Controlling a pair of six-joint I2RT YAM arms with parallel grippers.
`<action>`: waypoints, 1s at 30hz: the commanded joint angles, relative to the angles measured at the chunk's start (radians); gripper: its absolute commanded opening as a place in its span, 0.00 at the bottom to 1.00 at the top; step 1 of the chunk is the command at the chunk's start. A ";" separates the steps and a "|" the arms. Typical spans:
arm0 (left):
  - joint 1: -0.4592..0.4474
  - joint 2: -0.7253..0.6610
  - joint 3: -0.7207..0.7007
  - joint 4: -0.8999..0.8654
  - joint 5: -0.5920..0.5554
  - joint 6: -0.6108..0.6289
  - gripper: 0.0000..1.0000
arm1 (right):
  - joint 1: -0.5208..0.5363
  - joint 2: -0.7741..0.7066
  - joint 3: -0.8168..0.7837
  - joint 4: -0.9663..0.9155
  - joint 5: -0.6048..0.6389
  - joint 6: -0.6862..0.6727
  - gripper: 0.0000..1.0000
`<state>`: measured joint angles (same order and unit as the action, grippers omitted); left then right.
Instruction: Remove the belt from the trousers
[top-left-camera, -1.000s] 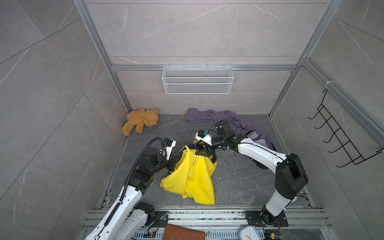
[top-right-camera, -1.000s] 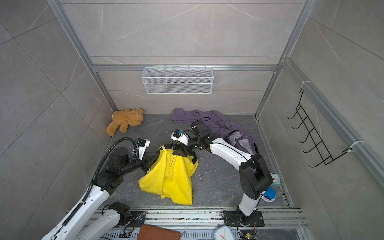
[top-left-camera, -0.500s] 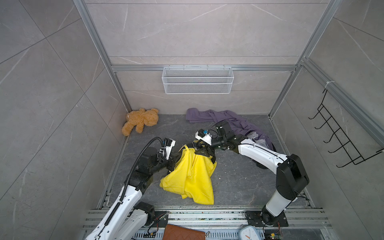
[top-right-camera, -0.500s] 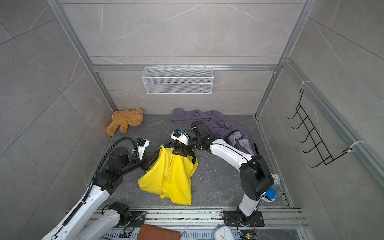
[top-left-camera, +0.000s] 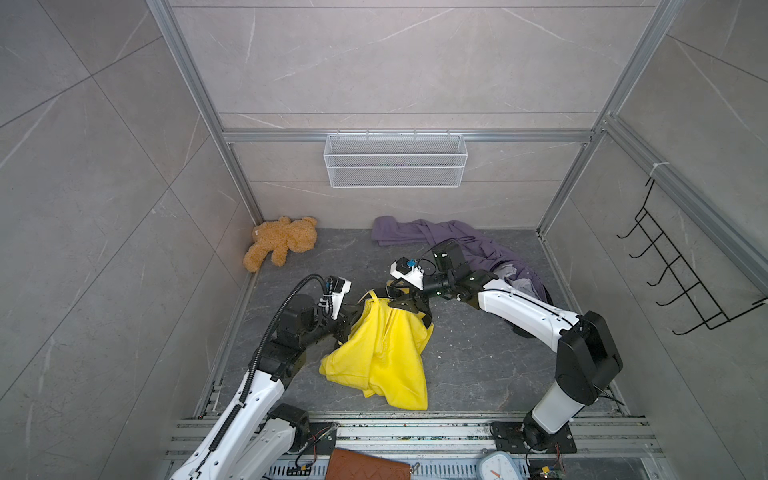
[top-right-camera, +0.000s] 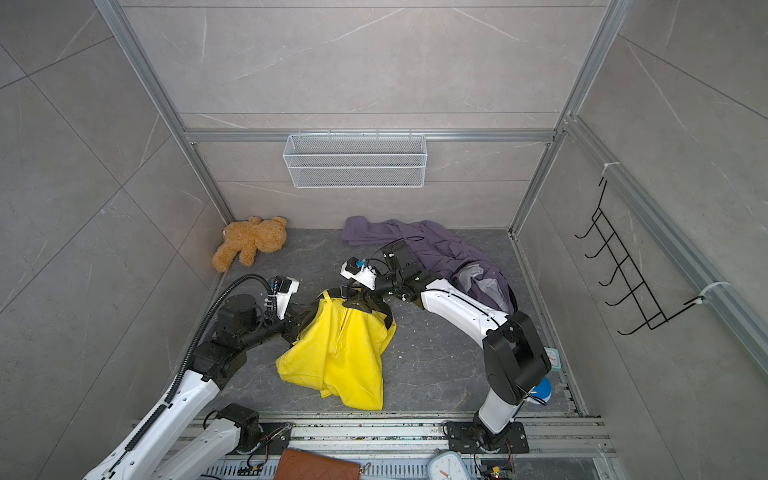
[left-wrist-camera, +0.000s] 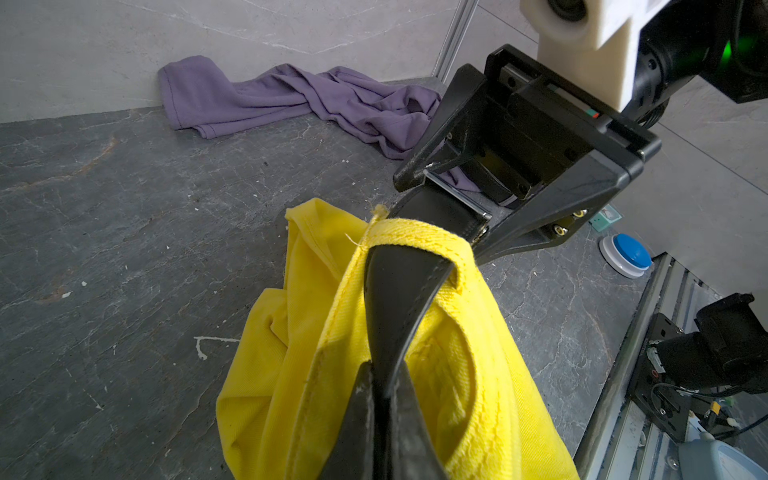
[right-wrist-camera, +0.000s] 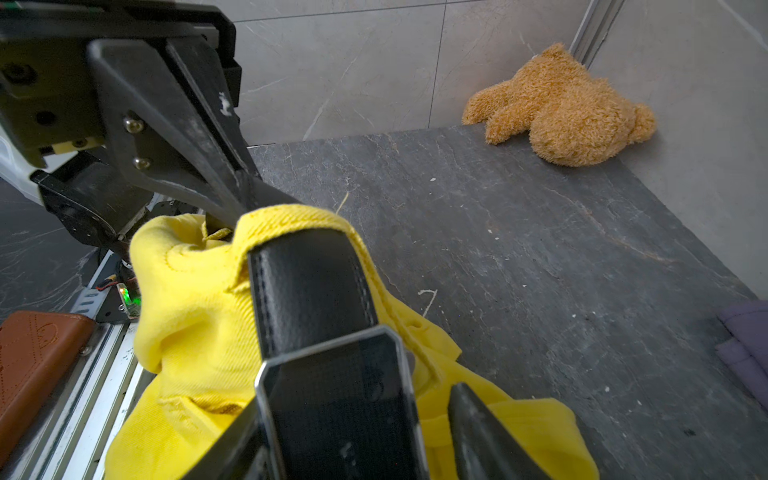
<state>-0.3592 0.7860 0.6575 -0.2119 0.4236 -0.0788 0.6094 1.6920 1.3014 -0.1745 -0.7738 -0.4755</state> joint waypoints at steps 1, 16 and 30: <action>0.000 -0.014 0.028 0.080 0.043 -0.011 0.00 | 0.004 -0.002 0.022 -0.011 -0.004 -0.030 0.62; 0.000 -0.008 0.001 -0.004 -0.084 -0.004 0.00 | -0.020 -0.014 0.023 0.010 -0.015 0.050 0.30; 0.000 -0.019 0.000 -0.113 -0.276 -0.025 0.00 | -0.119 -0.049 -0.054 0.196 -0.009 0.261 0.24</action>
<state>-0.3687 0.7826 0.6365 -0.2417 0.2604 -0.0795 0.5610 1.6917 1.2682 -0.0582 -0.8459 -0.3092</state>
